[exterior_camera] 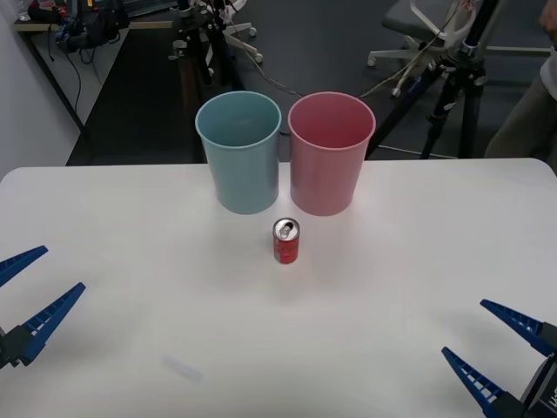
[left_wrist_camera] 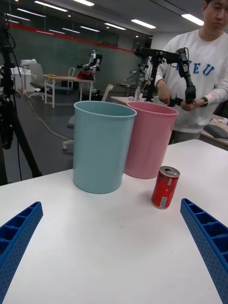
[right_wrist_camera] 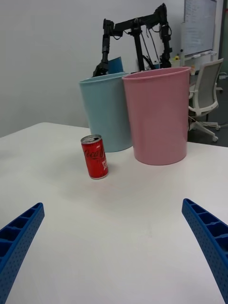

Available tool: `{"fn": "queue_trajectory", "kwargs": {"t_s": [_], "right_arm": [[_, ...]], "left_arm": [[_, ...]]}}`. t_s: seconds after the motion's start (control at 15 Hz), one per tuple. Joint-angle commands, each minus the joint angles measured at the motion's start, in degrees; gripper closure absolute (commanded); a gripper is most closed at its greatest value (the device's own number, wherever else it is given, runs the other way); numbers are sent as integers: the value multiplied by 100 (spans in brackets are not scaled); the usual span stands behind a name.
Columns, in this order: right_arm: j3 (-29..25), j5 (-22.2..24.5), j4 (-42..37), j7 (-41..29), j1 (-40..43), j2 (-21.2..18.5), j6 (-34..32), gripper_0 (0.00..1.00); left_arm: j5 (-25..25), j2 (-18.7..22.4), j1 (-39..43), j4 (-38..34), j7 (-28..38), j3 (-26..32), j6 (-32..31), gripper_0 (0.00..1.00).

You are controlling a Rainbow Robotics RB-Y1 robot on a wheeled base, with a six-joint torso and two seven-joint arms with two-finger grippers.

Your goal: Grasp the object on the table and drop it into the matching bin: aluminum can to the light blue bin, PET bottle to the pink bin.

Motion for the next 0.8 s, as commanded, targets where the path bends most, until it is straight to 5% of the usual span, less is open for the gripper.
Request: {"fn": "queue_trajectory", "kwargs": {"t_s": [0.07, 0.8], "right_arm": [[360, -4, 0, 506, 56, 111, 212, 0], [1907, -13, -8, 1112, -384, 357, 1891, 0]], "left_arm": [[-1, 0, 0, 0, 0, 0, 0, 0], [-1, 0, 0, 0, 0, 0, 0, 0]]}}
